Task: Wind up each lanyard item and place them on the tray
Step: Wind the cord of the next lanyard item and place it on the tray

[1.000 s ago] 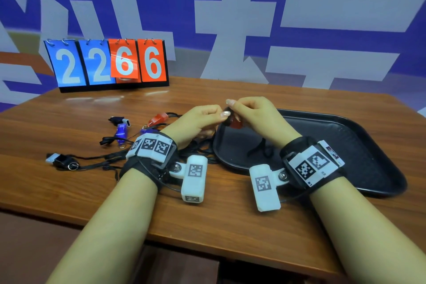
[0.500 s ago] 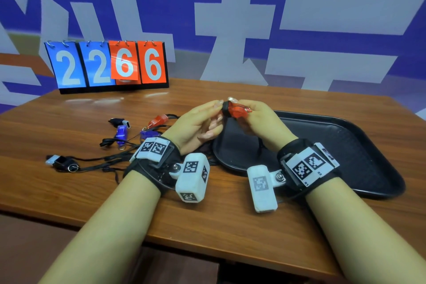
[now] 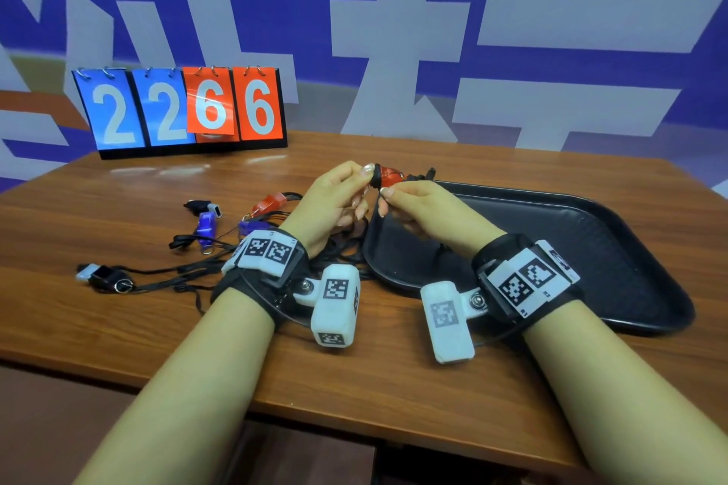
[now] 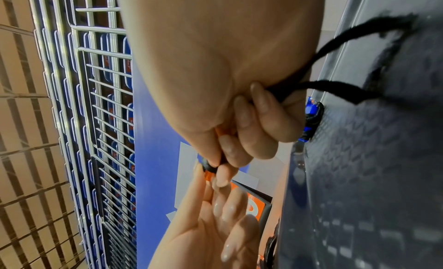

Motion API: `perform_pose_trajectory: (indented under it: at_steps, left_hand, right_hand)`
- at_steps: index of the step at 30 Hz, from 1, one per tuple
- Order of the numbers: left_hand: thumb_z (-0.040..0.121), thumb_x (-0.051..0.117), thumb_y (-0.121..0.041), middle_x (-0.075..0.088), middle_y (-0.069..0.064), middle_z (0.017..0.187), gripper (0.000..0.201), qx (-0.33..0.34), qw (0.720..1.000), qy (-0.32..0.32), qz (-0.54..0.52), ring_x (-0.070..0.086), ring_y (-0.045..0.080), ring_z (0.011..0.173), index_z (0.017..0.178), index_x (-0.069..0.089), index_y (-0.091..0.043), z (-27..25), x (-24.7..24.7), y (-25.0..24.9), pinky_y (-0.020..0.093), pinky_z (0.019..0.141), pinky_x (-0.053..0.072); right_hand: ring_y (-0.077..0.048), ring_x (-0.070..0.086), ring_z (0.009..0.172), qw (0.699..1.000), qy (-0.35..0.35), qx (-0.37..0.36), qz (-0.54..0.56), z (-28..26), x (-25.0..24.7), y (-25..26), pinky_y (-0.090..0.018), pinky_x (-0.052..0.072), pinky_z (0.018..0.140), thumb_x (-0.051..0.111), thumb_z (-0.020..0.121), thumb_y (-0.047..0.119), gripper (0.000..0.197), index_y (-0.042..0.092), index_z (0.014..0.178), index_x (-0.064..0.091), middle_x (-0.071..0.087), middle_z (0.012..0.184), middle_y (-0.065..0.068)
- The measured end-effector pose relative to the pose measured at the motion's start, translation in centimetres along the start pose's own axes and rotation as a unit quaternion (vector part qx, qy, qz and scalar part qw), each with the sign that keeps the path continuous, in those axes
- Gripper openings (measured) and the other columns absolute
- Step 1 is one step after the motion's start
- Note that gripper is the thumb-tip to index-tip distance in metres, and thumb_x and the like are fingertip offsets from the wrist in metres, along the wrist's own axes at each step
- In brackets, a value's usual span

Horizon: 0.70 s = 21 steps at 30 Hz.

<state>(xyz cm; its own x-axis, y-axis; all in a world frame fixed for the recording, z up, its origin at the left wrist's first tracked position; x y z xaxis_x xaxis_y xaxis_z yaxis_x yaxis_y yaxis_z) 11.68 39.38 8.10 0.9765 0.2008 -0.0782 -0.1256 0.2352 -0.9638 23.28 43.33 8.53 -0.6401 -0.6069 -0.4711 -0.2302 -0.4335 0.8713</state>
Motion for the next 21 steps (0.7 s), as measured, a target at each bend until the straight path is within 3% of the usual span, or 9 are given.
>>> perform_pose_trajectory:
  at_steps: [6, 12, 17, 21]
  left_hand:
    - [0.102, 0.052, -0.025, 0.036, -0.001, 0.063, 0.027, -0.027, 0.998, 0.029, 0.038, 0.028, 0.008, 0.049, 0.077, 0.046, -0.014, 0.1, -0.1, 0.7, 0.020, 0.043, 0.018]
    - [0.102, 0.051, -0.022, 0.029, -0.001, 0.063, 0.030, -0.059, 0.989, 0.128, 0.049, 0.023, 0.009, 0.051, 0.074, 0.042, -0.017, -0.7, 1.7, 0.8, 0.027, 0.048, 0.012]
    - [0.095, 0.058, -0.028, 0.032, -0.003, 0.062, 0.028, -0.062, 0.980, 0.186, -0.042, 0.024, 0.006, 0.049, 0.076, 0.042, -0.015, -1.5, 2.5, 0.2, 0.017, 0.042, 0.015]
    - [0.095, 0.050, -0.023, 0.035, -0.006, 0.062, 0.025, -0.066, 0.973, 0.211, -0.068, 0.022, 0.008, 0.052, 0.072, 0.042, -0.014, -2.0, 3.1, 0.0, 0.017, 0.043, 0.015]
  right_hand:
    - [-0.010, 0.032, 0.047, 0.992, -0.083, -0.050, -0.085, -0.6, -1.9, 1.2, -0.017, 0.028, 0.048, 0.051, 0.099, 0.041, 0.047, 0.018, 0.060, 0.059, 0.037, 0.047, 0.008]
    - [-0.007, 0.036, 0.052, 0.985, -0.143, -0.082, -0.046, -0.9, -3.2, 1.5, -0.018, 0.032, 0.056, 0.063, 0.094, 0.037, 0.050, 0.003, 0.058, 0.053, 0.044, 0.053, 0.000]
    - [-0.010, 0.036, 0.052, 0.987, -0.145, -0.071, 0.015, -1.2, -3.4, 1.5, -0.015, 0.035, 0.053, 0.063, 0.095, 0.032, 0.048, 0.007, 0.057, 0.046, 0.039, 0.055, -0.002]
    - [-0.011, 0.035, 0.049, 0.988, -0.120, -0.060, 0.071, -1.4, -2.9, 1.4, -0.016, 0.035, 0.049, 0.063, 0.095, 0.031, 0.044, 0.003, 0.063, 0.048, 0.038, 0.055, -0.003]
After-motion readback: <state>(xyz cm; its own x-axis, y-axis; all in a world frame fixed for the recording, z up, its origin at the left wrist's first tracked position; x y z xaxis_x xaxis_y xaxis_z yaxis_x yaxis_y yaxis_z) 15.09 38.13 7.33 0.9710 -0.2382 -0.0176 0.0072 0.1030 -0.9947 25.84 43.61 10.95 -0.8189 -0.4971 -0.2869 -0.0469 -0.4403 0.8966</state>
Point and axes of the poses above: each hand's wrist, its own z-axis towards the middle knuckle, its own x-axis out of the palm, y = z × x, the point moved 8 cm from there along z, towards the middle knuckle
